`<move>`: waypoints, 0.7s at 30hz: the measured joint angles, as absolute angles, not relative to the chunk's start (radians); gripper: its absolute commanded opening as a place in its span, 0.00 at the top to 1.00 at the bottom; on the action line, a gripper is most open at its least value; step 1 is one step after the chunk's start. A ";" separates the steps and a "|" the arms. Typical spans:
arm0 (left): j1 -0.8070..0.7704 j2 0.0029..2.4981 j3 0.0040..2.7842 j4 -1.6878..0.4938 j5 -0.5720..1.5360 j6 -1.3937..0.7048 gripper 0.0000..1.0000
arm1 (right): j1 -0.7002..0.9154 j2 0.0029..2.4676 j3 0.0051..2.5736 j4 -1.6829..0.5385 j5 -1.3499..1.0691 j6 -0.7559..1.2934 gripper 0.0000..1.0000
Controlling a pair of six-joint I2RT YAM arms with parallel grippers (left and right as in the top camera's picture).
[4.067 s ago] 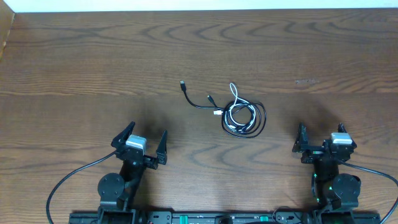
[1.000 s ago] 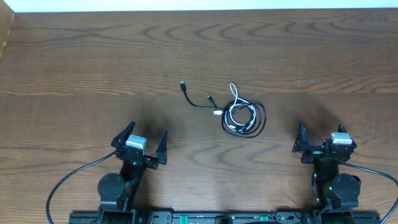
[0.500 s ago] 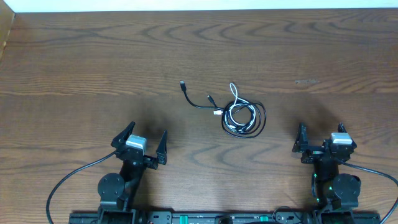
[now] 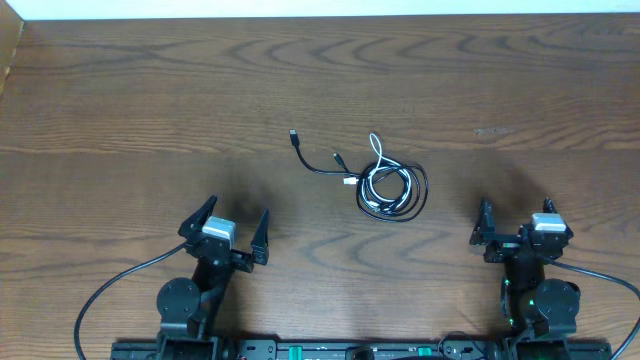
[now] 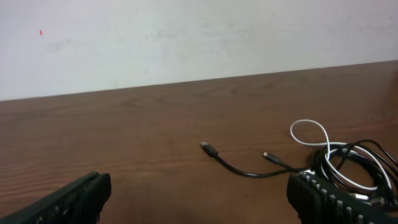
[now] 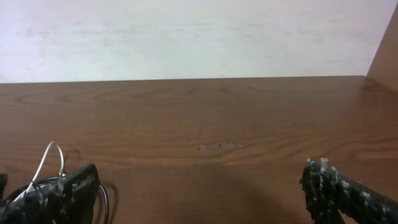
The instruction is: Untangle cables
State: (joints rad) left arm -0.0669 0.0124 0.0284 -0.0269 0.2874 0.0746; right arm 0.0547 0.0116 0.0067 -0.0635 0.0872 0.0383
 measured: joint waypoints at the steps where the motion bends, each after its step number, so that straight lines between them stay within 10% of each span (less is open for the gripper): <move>1: -0.067 0.015 0.035 -0.038 0.289 0.071 0.05 | 0.055 0.012 0.007 -0.064 0.086 0.038 0.01; 21: -0.067 0.507 0.434 -0.368 0.290 0.033 0.05 | 0.055 0.147 0.150 -0.253 0.076 0.088 0.01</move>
